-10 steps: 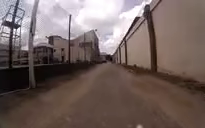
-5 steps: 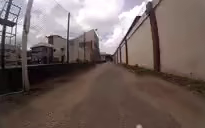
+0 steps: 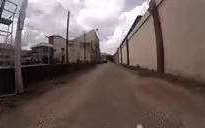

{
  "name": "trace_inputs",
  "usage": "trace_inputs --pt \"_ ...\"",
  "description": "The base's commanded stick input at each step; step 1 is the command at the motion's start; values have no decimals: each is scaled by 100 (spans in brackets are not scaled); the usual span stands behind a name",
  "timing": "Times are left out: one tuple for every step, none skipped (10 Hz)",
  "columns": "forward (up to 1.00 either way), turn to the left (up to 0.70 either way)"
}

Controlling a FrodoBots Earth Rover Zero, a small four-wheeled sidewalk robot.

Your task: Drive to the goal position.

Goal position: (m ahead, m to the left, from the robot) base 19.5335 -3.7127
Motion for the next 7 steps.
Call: trace_inputs --pt "50 1" --pt "50 1" --pt "50 1" --pt "50 1" --pt "50 1" --pt "50 1" --pt "50 1"
